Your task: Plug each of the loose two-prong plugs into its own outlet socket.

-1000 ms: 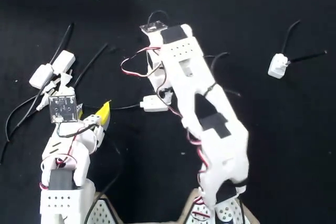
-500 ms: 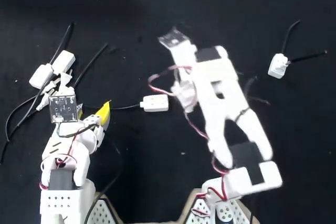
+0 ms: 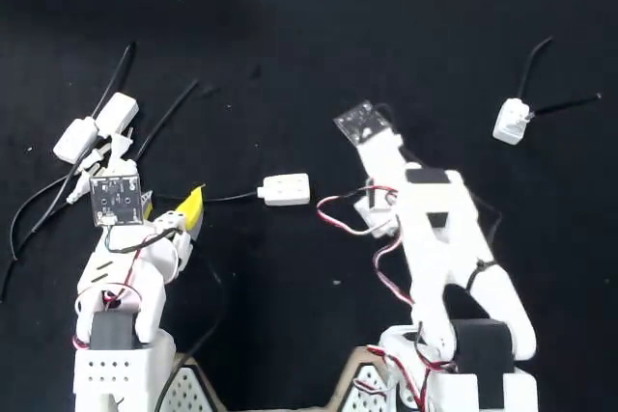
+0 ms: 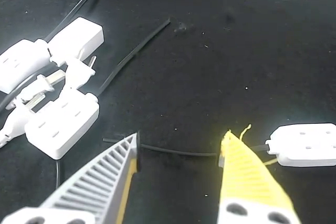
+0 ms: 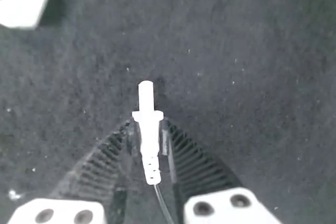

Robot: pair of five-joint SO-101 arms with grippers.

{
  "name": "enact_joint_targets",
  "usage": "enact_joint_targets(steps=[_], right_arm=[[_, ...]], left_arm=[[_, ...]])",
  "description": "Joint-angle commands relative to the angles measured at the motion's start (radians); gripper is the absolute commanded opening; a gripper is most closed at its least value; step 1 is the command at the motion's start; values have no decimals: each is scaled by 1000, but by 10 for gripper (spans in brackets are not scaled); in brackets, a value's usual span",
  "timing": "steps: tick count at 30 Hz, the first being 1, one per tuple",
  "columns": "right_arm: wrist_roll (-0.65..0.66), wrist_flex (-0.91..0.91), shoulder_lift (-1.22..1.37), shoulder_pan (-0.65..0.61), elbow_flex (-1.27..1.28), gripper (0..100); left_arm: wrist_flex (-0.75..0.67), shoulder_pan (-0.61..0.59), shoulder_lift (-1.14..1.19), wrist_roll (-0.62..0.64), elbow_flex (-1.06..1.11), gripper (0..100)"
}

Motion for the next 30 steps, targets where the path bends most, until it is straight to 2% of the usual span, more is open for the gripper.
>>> enact_joint_targets(steps=[1,5,14,18,22,30], right_arm=[[48,44,-10,54,8,11],[55,51,-10,69,22,11],[48,-14,-16,-5,91,13],[52,-14,-15,-6,90,57],[48,-14,-10,-3,77,11],[48,3,-27,-2,62,10]], left_arm=[[-18,10,-12,-14,-1,253],[-18,10,-12,-14,-1,253],[-18,7,-12,-14,-1,253],[-17,7,-12,-14,-2,253],[-17,8,-12,-14,-2,253],[-17,8,-12,-14,-2,253]])
